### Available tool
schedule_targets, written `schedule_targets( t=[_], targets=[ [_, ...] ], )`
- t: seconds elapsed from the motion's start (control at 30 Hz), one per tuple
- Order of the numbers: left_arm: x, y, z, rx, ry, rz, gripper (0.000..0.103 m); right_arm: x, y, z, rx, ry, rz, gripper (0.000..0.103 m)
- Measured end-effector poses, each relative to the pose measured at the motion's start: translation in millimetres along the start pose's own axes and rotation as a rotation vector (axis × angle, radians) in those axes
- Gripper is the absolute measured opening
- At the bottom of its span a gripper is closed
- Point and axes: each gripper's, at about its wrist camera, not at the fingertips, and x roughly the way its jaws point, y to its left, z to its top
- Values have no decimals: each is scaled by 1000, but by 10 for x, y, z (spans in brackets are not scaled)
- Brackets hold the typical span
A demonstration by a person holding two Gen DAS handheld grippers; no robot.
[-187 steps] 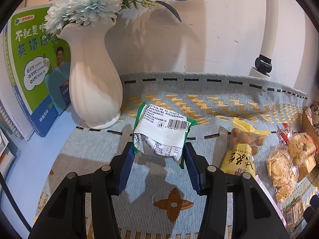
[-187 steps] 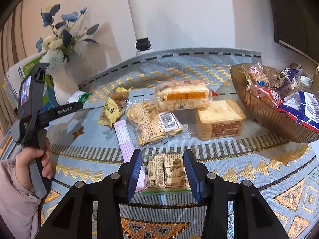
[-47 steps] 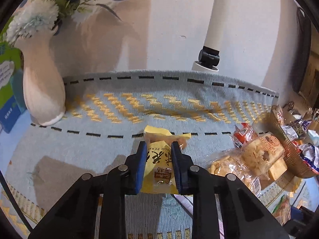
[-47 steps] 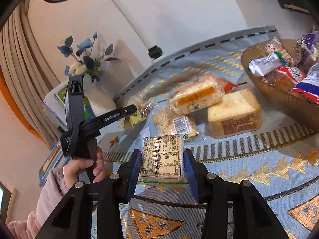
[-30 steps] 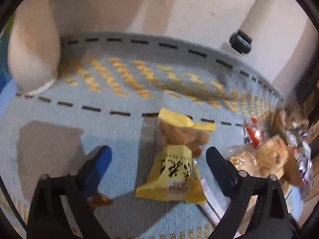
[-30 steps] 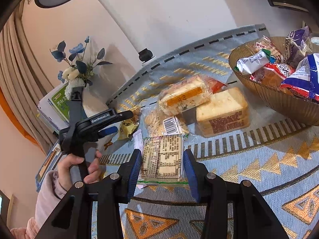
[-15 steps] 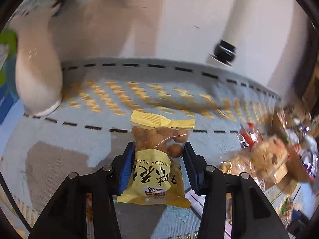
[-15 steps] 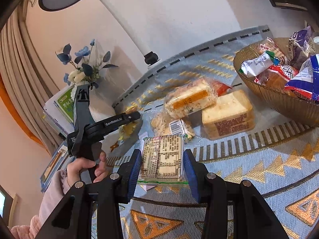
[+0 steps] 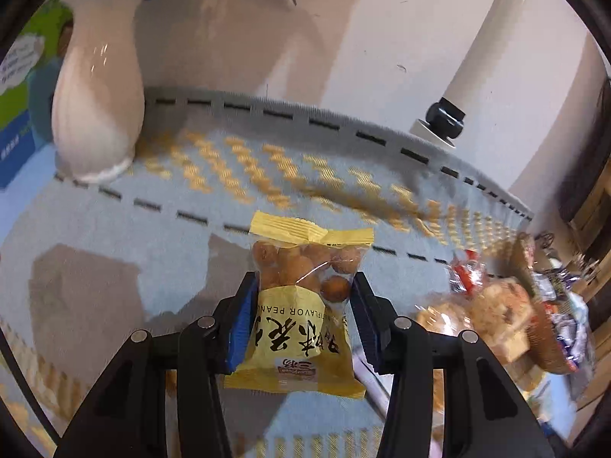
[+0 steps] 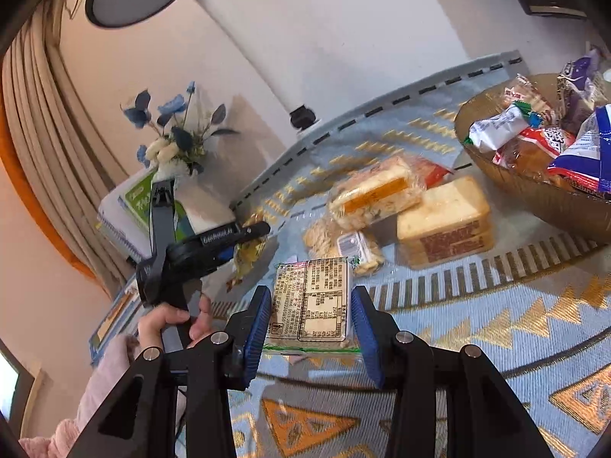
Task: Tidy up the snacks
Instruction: 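Carry the peanut bag and biscuit pack into the amber bowl and open both grippers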
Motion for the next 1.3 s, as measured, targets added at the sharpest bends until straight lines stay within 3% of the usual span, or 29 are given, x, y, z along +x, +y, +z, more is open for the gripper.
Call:
schedule_targets(
  t=[0.13, 0.27, 0.5, 0.77, 0.9, 1.03, 1.13, 1.3],
  targets=[
    [-160, -176, -80, -7, 30, 14, 45, -115, -29, 48, 58, 5, 38, 42],
    [-320, -474, -53, 34, 49, -60, 45, -261, 41, 276, 65, -7, 22, 42],
    [-517, -1280, 47, 169, 30, -40, 45, -760, 69, 898, 11, -99, -88, 42],
    [-470, -2161, -38, 334, 17, -6, 45, -1361, -527, 1519, 79, -179, -280, 42],
    [-322, -2510, -45, 327, 25, -32, 45, -1563, -916, 1674, 126, -183, -349, 42],
    [-127, -2777, -75, 297, 111, -94, 45, -1680, -1277, 1662, 211, -199, -418, 42],
    [-15, -2989, -154, 315, 134, -94, 45, -1670, -1511, 1628, 261, -165, -447, 42],
    [91, -3216, -268, 351, 157, -111, 45, -1673, -1766, 1574, 329, -149, -430, 42]
  ],
)
